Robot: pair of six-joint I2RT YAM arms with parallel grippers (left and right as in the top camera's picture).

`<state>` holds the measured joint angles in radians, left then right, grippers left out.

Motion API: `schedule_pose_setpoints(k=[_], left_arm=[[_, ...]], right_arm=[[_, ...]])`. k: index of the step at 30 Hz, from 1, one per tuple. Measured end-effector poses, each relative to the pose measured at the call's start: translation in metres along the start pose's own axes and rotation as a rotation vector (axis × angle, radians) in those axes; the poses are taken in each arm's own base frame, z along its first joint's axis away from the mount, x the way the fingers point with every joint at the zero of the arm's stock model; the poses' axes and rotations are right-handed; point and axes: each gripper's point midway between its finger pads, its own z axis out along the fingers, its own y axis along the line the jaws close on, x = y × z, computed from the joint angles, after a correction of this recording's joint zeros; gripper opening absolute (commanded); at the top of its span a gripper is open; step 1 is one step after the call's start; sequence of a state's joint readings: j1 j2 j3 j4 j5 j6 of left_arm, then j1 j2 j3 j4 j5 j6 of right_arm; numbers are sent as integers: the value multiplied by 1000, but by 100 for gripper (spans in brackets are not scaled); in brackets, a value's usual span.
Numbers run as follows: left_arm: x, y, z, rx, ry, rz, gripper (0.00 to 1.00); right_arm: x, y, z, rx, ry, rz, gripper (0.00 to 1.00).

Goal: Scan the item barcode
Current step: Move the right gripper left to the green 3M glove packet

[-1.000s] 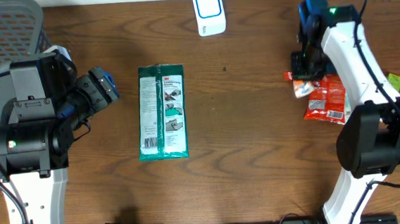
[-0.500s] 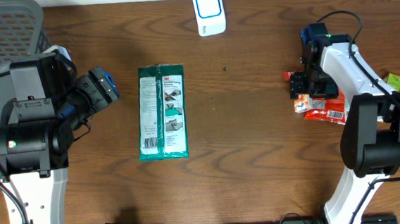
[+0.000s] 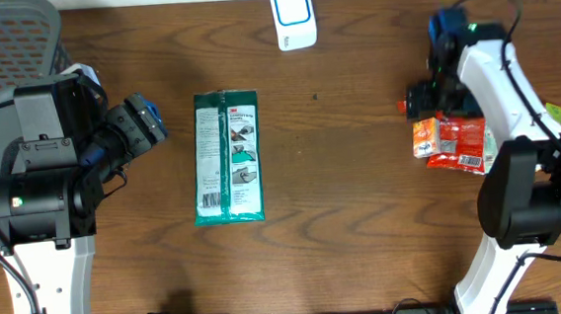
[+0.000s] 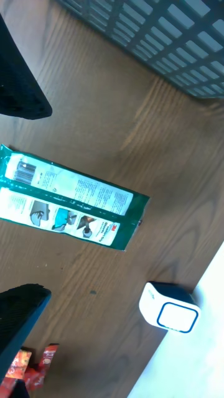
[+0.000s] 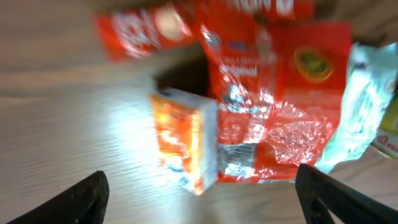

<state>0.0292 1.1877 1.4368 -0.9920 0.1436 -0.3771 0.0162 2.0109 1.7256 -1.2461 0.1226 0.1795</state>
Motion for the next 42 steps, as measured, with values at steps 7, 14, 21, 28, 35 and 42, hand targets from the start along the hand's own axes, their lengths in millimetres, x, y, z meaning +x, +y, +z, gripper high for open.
schedule_pose_setpoints(k=[7, 14, 21, 28, 35, 42], left_arm=[[0, 0, 0, 0, 0, 0, 86], [0, 0, 0, 0, 0, 0, 86], [0, 0, 0, 0, 0, 0, 86], [0, 0, 0, 0, 0, 0, 86], [0, 0, 0, 0, 0, 0, 86], [0, 0, 0, 0, 0, 0, 86]], right_arm=[[-15, 65, -37, -321, -67, -39, 95], [-3, 148, -37, -500, -99, -190, 98], [40, 230, -11, -574, -117, -386, 99], [79, 286, 9, -606, -176, -537, 99], [95, 304, 15, -539, -221, -591, 99], [95, 305, 16, -503, -241, -595, 99]])
